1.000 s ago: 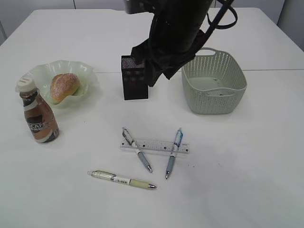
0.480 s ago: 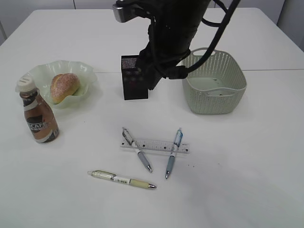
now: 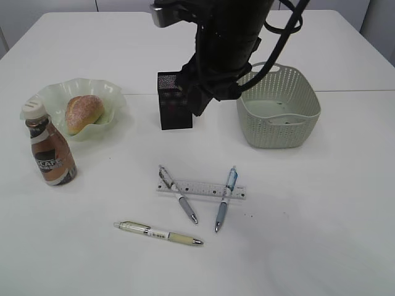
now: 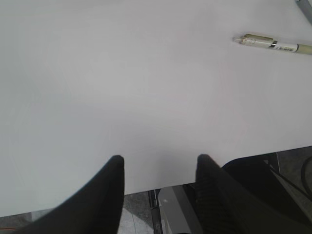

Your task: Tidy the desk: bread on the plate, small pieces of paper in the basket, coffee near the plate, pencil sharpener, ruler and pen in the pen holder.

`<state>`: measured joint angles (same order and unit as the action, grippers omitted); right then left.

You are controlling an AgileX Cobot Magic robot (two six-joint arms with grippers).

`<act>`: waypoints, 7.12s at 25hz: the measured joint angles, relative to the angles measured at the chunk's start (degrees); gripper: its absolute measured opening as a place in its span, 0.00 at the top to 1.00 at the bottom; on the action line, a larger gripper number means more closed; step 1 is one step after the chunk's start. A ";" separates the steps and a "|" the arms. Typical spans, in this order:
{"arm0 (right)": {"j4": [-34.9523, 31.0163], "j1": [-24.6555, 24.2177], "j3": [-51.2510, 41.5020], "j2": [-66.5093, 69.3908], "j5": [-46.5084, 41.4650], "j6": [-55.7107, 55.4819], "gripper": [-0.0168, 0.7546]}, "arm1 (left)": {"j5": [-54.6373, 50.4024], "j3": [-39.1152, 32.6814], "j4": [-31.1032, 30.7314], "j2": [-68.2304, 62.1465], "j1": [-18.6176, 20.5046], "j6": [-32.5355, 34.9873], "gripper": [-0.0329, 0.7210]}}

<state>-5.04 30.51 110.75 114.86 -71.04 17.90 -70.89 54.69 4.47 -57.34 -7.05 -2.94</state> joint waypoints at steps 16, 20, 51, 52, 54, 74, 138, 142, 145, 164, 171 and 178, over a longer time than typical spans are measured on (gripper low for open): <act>-0.65 0.00 0.00 1.65 0.00 -0.23 0.27 | 0.00 0.00 0.00 0.00 0.00 0.00 0.49; -0.65 0.00 0.00 1.92 0.00 10.18 0.27 | 0.00 0.00 0.00 0.00 0.00 0.00 0.49; -2.98 0.00 0.00 18.85 1.12 39.43 0.27 | 0.00 0.00 0.00 0.00 0.00 0.00 0.49; -2.60 0.00 0.00 19.25 1.12 39.43 0.27 | 0.00 0.00 0.00 0.00 0.00 0.00 0.49; -2.32 0.00 0.00 20.25 1.24 39.43 0.27 | 0.00 0.00 0.00 0.00 0.00 0.00 0.49; -1.12 0.00 0.00 22.01 1.32 39.55 0.27 | 0.00 0.00 0.00 0.00 0.00 0.00 0.49; -2.58 0.00 0.00 22.51 5.48 39.37 0.47 | 0.00 0.00 0.56 0.00 0.00 -0.09 0.49; -2.58 0.00 0.00 22.51 5.90 39.37 0.51 | 0.00 0.00 0.60 0.00 0.00 -0.09 0.49; -2.48 0.00 0.00 22.51 5.90 39.37 0.62 | 0.00 0.00 0.60 0.00 0.00 -0.09 0.49; -2.15 0.00 10.29 22.74 1.43 19.98 0.65 | 0.00 0.00 1.25 0.00 0.00 -0.09 0.49; 2.15 0.00 16.68 22.74 1.00 -0.45 0.65 | 0.00 0.00 1.25 0.00 0.00 -0.09 0.49; 6.53 0.00 17.60 21.98 0.61 -14.16 0.65 | 0.00 0.00 1.25 0.00 0.00 -0.09 0.49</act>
<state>1.50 30.51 128.36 136.84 -70.43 3.74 -70.89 54.69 5.72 -57.34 -7.05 -3.03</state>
